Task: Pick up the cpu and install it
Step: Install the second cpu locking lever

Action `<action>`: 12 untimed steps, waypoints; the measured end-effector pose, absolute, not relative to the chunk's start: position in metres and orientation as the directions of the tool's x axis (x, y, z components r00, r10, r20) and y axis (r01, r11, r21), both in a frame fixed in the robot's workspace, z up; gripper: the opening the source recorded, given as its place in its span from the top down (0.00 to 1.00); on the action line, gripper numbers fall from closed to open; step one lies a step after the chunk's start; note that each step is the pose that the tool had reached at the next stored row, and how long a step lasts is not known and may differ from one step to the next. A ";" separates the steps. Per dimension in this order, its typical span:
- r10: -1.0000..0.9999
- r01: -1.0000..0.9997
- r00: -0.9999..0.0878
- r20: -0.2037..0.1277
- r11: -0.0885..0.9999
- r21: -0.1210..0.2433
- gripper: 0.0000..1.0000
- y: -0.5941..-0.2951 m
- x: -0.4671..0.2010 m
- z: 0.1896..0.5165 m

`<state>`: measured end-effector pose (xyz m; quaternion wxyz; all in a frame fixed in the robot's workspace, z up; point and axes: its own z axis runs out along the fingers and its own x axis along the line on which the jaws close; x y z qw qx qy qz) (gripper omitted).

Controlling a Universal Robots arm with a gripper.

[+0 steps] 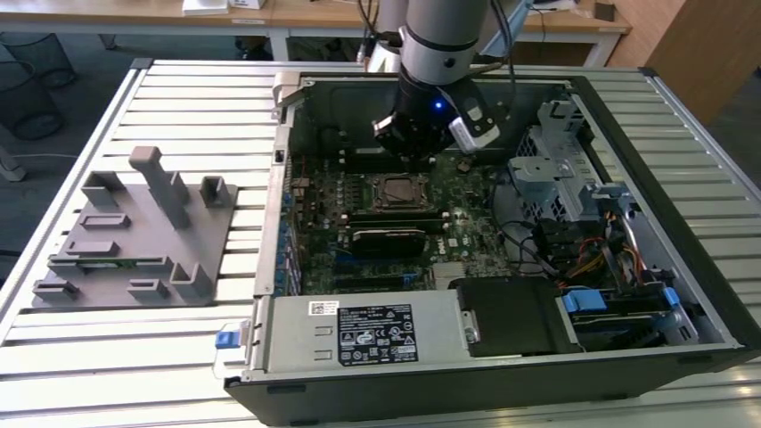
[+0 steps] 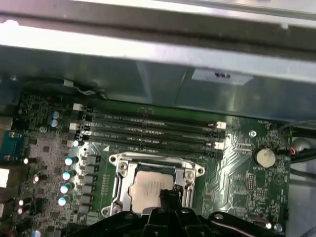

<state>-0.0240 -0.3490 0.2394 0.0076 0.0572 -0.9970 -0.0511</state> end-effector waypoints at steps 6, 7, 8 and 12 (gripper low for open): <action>-0.115 -0.112 -0.993 0.018 0.988 0.104 0.89 -0.363 -0.024 0.239; -0.115 -0.112 -0.993 0.025 0.988 0.104 0.89 -0.363 -0.024 0.240; -0.115 -0.111 -0.993 0.032 0.988 0.105 0.89 -0.364 -0.024 0.241; -0.115 -0.110 -0.992 0.043 0.987 0.113 0.89 -0.370 -0.024 0.241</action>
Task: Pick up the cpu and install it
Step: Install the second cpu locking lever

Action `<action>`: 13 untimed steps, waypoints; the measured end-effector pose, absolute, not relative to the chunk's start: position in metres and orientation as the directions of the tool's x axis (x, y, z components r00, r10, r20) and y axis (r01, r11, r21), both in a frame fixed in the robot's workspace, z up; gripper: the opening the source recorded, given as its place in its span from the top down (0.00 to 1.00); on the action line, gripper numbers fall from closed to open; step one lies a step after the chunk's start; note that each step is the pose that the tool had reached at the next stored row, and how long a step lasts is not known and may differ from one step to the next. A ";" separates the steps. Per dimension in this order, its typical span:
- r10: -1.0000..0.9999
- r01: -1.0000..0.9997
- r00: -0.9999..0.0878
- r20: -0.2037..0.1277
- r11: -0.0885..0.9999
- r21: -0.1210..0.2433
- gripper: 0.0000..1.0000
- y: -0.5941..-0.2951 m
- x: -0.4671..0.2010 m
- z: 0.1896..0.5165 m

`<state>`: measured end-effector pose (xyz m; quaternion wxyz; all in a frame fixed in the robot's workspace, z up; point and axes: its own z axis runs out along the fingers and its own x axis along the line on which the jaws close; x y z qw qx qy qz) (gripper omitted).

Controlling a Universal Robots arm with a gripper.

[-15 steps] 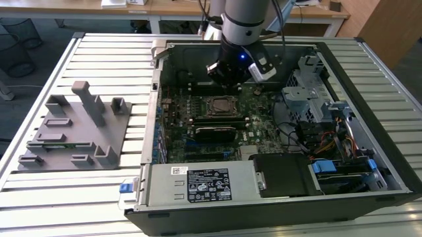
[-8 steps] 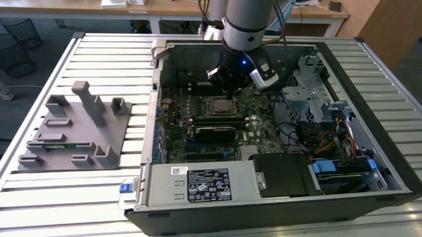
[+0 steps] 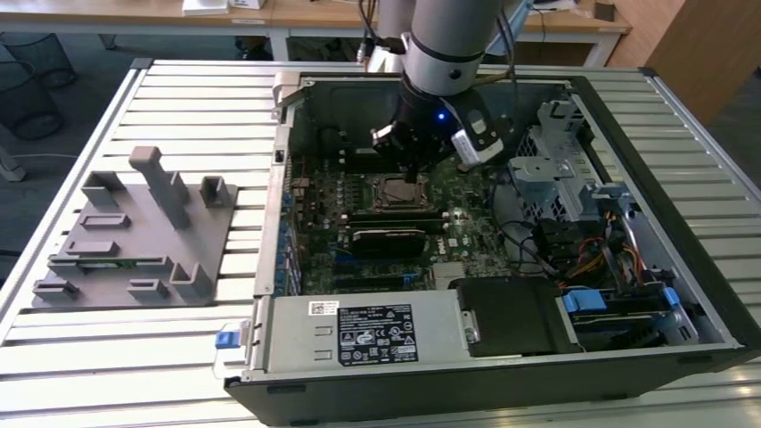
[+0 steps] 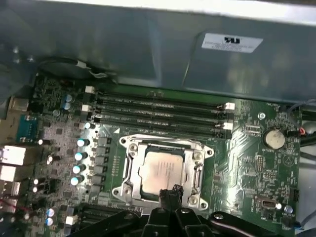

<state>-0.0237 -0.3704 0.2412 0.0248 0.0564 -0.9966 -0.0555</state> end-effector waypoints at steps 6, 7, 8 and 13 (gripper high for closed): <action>-0.115 -0.110 -0.992 0.043 0.987 0.114 0.89 -0.385 -0.024 0.241; -0.115 -0.110 -0.992 0.043 0.987 0.115 0.89 -0.387 -0.024 0.240; -0.115 -0.110 -0.992 0.043 0.987 0.120 0.89 -0.389 -0.024 0.240; -0.117 -0.109 -0.992 0.042 0.982 0.153 0.89 -0.395 -0.024 0.238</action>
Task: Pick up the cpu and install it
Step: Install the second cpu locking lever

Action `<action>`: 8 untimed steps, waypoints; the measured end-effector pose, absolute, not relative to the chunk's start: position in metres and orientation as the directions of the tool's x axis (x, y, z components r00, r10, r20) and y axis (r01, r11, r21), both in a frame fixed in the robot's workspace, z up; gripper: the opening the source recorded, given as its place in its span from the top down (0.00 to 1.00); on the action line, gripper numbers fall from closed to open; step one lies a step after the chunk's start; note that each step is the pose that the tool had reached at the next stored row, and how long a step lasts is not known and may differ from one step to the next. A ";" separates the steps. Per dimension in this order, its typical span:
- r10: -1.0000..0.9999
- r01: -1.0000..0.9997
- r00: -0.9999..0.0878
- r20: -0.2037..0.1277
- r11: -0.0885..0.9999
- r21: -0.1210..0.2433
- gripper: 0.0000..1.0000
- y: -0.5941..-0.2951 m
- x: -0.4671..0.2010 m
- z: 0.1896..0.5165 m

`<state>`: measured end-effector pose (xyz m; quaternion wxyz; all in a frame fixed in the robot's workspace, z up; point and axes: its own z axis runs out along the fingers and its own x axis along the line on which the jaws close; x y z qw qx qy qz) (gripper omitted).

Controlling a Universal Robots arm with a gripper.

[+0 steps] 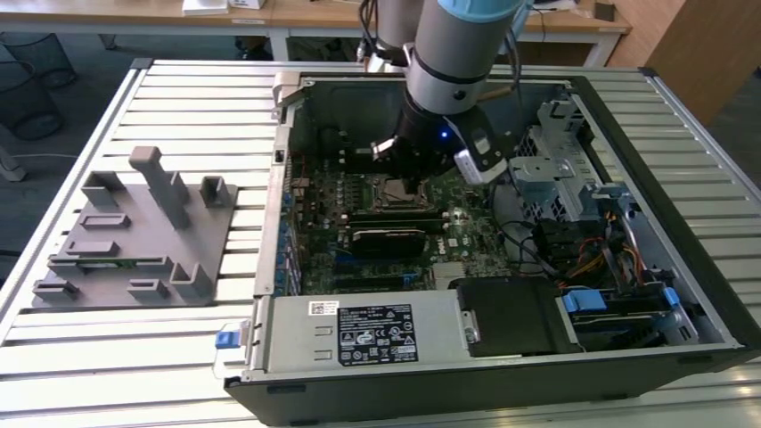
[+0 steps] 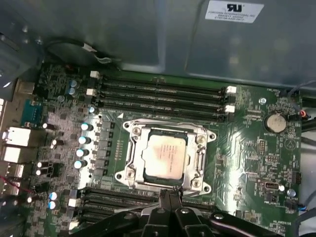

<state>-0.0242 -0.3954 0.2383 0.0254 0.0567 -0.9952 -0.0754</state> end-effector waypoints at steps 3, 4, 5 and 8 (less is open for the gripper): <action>-0.117 -0.109 -0.992 0.042 0.982 0.154 0.89 -0.399 -0.027 0.236; -0.117 -0.109 -0.992 0.042 0.982 0.154 0.89 -0.400 -0.028 0.236; -0.117 -0.109 -0.992 0.042 0.982 0.154 0.89 -0.401 -0.029 0.235; -0.117 -0.109 -0.992 0.042 0.982 0.154 0.89 -0.404 -0.033 0.234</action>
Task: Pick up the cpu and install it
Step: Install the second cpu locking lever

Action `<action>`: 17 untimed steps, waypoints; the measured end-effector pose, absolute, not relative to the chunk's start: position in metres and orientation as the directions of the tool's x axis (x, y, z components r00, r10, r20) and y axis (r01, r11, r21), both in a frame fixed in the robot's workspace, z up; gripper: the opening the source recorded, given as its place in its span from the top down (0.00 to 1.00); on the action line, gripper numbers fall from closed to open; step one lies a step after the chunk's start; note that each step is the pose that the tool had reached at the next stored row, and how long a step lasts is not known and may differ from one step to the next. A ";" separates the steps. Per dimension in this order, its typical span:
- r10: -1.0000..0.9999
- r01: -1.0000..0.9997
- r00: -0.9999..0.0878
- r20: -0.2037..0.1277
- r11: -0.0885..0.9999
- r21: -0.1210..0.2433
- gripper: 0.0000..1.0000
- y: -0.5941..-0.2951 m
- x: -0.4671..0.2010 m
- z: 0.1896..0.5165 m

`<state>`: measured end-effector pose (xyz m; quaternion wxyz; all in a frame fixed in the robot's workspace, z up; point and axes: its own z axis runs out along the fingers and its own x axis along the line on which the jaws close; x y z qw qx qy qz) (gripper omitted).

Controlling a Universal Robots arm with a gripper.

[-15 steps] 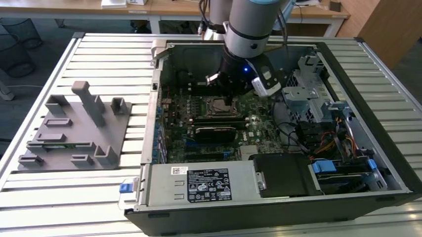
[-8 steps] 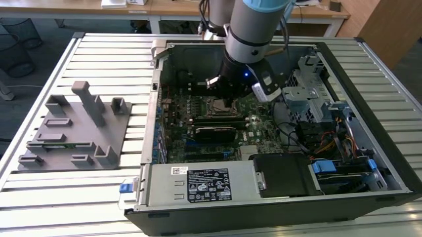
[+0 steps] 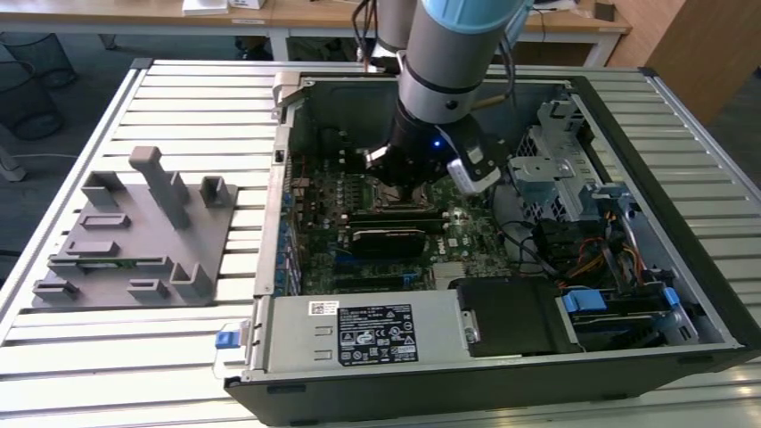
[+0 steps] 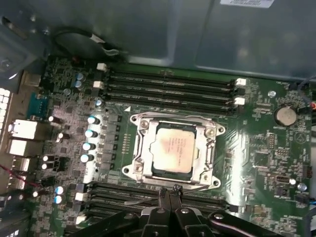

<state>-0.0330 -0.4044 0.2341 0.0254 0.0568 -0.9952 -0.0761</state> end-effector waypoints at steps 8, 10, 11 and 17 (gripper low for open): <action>-0.117 -0.109 -0.992 0.041 0.981 0.160 0.89 -0.408 -0.046 0.231; -0.117 -0.109 -0.992 0.041 0.981 0.162 0.89 -0.408 -0.047 0.229; -0.117 -0.109 -0.992 0.041 0.980 0.165 0.89 -0.408 -0.047 0.228; -0.118 -0.109 -0.992 0.038 0.977 0.182 0.89 -0.413 -0.050 0.224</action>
